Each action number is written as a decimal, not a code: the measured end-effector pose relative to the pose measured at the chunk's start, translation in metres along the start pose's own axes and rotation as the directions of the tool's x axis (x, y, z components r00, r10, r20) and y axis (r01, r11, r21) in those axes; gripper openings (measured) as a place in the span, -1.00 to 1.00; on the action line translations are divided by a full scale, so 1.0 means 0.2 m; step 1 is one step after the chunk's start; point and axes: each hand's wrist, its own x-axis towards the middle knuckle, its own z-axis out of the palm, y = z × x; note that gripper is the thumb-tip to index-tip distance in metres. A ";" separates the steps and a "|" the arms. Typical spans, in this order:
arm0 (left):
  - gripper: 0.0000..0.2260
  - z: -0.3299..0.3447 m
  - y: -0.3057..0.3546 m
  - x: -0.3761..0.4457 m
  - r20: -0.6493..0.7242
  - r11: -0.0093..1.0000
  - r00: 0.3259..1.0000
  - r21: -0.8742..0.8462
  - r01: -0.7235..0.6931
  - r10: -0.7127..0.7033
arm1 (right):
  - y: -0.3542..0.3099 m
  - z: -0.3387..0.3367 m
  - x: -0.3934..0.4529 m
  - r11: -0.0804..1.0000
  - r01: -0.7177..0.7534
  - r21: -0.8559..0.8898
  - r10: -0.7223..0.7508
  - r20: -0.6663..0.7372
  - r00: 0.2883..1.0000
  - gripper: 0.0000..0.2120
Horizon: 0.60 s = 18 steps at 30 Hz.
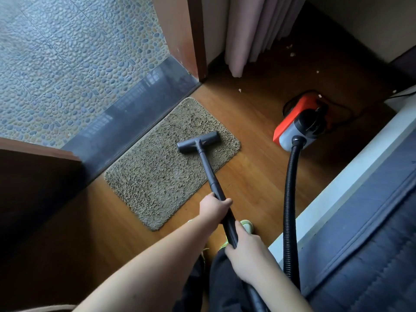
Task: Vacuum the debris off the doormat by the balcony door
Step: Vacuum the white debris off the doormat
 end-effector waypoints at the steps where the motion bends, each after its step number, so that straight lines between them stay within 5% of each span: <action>1: -0.78 -0.02 0.03 0.02 -0.001 1.000 1.000 -0.005 -0.003 0.003 | -0.02 -0.02 0.02 1.000 0.004 -0.006 -0.004 -0.001 1.000 -0.38; 5: -0.75 -0.12 0.12 0.09 -0.031 1.000 0.999 -0.003 -0.011 0.011 | -0.13 -0.08 0.12 1.000 0.017 -0.003 -0.017 -0.004 1.000 -0.38; 11: -0.73 -0.25 0.20 0.17 -0.042 1.000 0.999 -0.014 -0.006 0.006 | -0.26 -0.09 0.23 0.999 0.009 0.046 -0.008 -0.028 1.000 -0.66; 18: -0.73 -0.21 0.16 0.13 -0.024 1.000 1.000 0.011 0.001 -0.001 | -0.20 -0.07 0.19 1.000 0.021 -0.021 -0.021 -0.013 1.000 -0.41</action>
